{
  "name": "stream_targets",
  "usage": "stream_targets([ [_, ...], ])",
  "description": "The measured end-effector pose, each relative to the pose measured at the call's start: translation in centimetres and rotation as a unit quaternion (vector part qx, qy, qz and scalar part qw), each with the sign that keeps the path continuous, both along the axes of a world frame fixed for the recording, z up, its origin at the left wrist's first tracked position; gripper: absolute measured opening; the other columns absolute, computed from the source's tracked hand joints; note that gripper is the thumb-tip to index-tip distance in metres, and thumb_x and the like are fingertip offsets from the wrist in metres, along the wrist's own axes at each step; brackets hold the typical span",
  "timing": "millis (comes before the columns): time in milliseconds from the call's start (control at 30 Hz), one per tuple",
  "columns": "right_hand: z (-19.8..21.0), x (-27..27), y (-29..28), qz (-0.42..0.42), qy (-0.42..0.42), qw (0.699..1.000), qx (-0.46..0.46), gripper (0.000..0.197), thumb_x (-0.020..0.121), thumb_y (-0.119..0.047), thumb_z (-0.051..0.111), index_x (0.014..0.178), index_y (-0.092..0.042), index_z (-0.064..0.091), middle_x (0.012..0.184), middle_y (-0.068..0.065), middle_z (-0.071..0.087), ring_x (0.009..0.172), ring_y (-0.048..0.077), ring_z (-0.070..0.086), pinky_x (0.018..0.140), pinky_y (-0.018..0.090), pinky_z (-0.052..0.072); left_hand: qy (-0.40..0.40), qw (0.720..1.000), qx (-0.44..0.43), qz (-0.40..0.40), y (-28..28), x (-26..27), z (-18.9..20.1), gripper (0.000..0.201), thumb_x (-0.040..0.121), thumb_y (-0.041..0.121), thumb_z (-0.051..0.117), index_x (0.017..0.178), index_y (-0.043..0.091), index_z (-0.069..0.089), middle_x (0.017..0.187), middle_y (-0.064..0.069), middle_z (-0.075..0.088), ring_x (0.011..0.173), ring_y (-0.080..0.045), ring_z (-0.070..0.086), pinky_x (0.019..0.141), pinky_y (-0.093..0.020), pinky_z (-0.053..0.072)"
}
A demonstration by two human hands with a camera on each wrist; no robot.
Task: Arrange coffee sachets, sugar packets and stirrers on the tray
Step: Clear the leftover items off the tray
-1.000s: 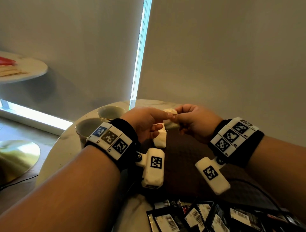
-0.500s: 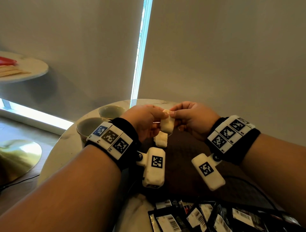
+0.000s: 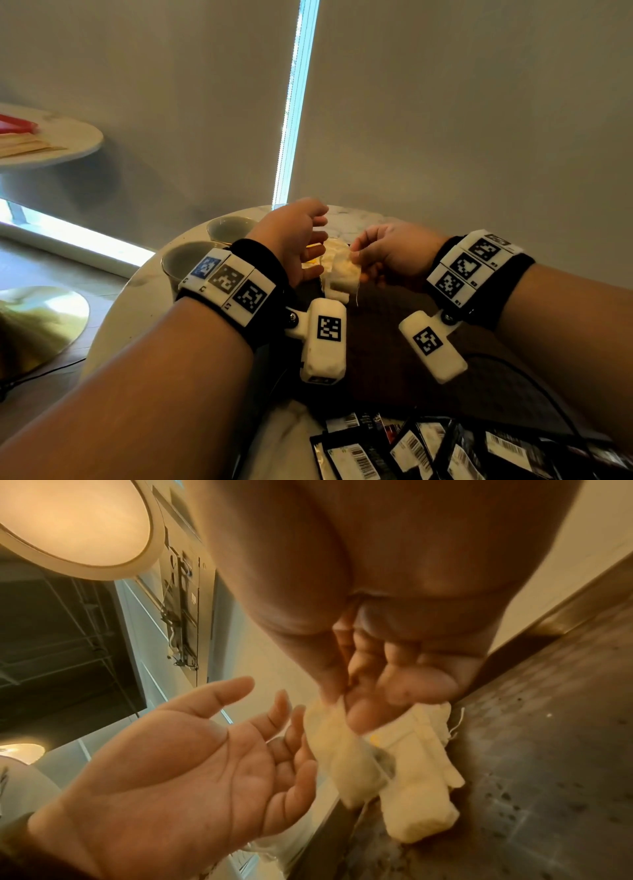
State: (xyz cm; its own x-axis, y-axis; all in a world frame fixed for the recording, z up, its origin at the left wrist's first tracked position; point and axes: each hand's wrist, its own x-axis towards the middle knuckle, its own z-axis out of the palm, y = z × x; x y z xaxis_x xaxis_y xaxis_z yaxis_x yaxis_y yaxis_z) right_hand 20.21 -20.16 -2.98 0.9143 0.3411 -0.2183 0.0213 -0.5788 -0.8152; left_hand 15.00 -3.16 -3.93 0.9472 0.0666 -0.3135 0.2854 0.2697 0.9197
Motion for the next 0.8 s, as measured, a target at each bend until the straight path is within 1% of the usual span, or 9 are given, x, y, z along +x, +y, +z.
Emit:
stream_targets([
  [100, -0.3, -0.1, 0.8, 0.025, 0.047, 0.997, -0.051, 0.012, 0.091, 0.001, 0.064, 0.096, -0.010, 0.065, 0.072, 0.005, 0.067, 0.057, 0.015, 0.065, 0.050, 0.028, 0.050, 0.015, 1.000, -0.009, -0.010, 0.1, -0.2, 0.1, 0.037, 0.101, 0.039, 0.052, 0.130, 0.017, 0.057, 0.117, -0.008, 0.058, 0.118, -0.028, 0.053, 0.099, -0.056, 0.045],
  [200, -0.5, 0.0, 1.3, 0.021, 0.068, 0.993, -0.090, 0.015, 0.092, 0.004, 0.062, 0.099, -0.008, 0.064, 0.080, 0.009, 0.068, 0.064, 0.019, 0.067, 0.054, 0.029, 0.053, 0.028, 0.999, -0.014, -0.021, 0.1, -0.3, 0.2, 0.046, 0.101, 0.041, 0.050, 0.139, 0.017, 0.053, 0.132, -0.010, 0.055, 0.132, -0.033, 0.046, 0.107, -0.067, 0.034],
  [300, -0.5, 0.2, 1.7, 0.015, 0.077, 0.991, -0.104, 0.014, 0.091, 0.006, 0.061, 0.096, -0.007, 0.063, 0.082, 0.011, 0.066, 0.065, 0.020, 0.067, 0.055, 0.030, 0.055, 0.033, 0.999, -0.016, -0.028, 0.1, -0.2, 0.1, 0.048, 0.101, 0.042, 0.049, 0.141, 0.016, 0.051, 0.139, -0.012, 0.052, 0.137, -0.035, 0.043, 0.112, -0.071, 0.028],
  [500, -0.2, 0.4, 2.1, -0.013, 0.097, 0.992, -0.080, 0.011, 0.096, 0.004, 0.056, 0.090, -0.005, 0.061, 0.070, 0.011, 0.066, 0.054, 0.021, 0.067, 0.046, 0.029, 0.057, 0.033, 0.998, -0.010, -0.046, 0.2, -0.2, 0.0, 0.052, 0.102, 0.042, 0.047, 0.147, 0.016, 0.047, 0.146, -0.014, 0.049, 0.141, -0.037, 0.040, 0.109, -0.069, 0.031],
  [567, -0.4, 0.5, 2.0, -0.031, 0.058, 0.993, -0.093, 0.009, 0.096, 0.002, 0.057, 0.094, -0.005, 0.062, 0.077, 0.013, 0.067, 0.057, 0.021, 0.067, 0.052, 0.031, 0.059, 0.033, 0.999, -0.006, -0.042, 0.2, -0.2, 0.0, 0.049, 0.101, 0.042, 0.048, 0.143, 0.016, 0.050, 0.143, -0.013, 0.051, 0.138, -0.035, 0.042, 0.105, -0.068, 0.035],
  [633, -0.4, 0.3, 1.9, -0.053, 0.053, 0.993, -0.086, 0.007, 0.095, -0.001, 0.060, 0.101, -0.004, 0.062, 0.086, 0.015, 0.064, 0.063, 0.023, 0.066, 0.051, 0.031, 0.059, 0.034, 0.999, -0.001, -0.041, 0.1, -0.1, 0.0, 0.047, 0.101, 0.042, 0.049, 0.140, 0.016, 0.052, 0.140, -0.012, 0.053, 0.134, -0.034, 0.045, 0.102, -0.067, 0.037],
  [667, -0.3, 0.2, 1.9, -0.066, 0.064, 0.993, -0.074, 0.009, 0.095, -0.002, 0.061, 0.104, -0.004, 0.061, 0.091, 0.015, 0.064, 0.066, 0.023, 0.066, 0.050, 0.030, 0.058, 0.034, 0.998, -0.001, -0.044, 0.1, -0.1, -0.1, 0.049, 0.101, 0.042, 0.049, 0.142, 0.015, 0.051, 0.140, -0.012, 0.053, 0.134, -0.034, 0.046, 0.103, -0.067, 0.036],
  [733, -0.1, 0.2, 1.5, -0.084, 0.054, 0.992, -0.072, 0.017, 0.094, -0.008, 0.065, 0.111, -0.006, 0.060, 0.100, 0.015, 0.064, 0.074, 0.023, 0.067, 0.054, 0.032, 0.057, 0.036, 0.998, -0.003, -0.052, 0.0, -0.1, -0.2, 0.052, 0.101, 0.042, 0.049, 0.146, 0.015, 0.049, 0.141, -0.013, 0.052, 0.134, -0.035, 0.046, 0.106, -0.067, 0.035],
  [800, 0.0, 0.3, 0.9, -0.093, 0.031, 0.993, -0.062, 0.016, 0.094, -0.012, 0.067, 0.109, -0.009, 0.060, 0.096, 0.012, 0.064, 0.075, 0.022, 0.065, 0.058, 0.030, 0.053, 0.035, 0.998, -0.007, -0.056, 0.0, -0.1, -0.2, 0.053, 0.101, 0.043, 0.049, 0.147, 0.016, 0.047, 0.143, -0.013, 0.051, 0.135, -0.035, 0.045, 0.107, -0.068, 0.034],
])
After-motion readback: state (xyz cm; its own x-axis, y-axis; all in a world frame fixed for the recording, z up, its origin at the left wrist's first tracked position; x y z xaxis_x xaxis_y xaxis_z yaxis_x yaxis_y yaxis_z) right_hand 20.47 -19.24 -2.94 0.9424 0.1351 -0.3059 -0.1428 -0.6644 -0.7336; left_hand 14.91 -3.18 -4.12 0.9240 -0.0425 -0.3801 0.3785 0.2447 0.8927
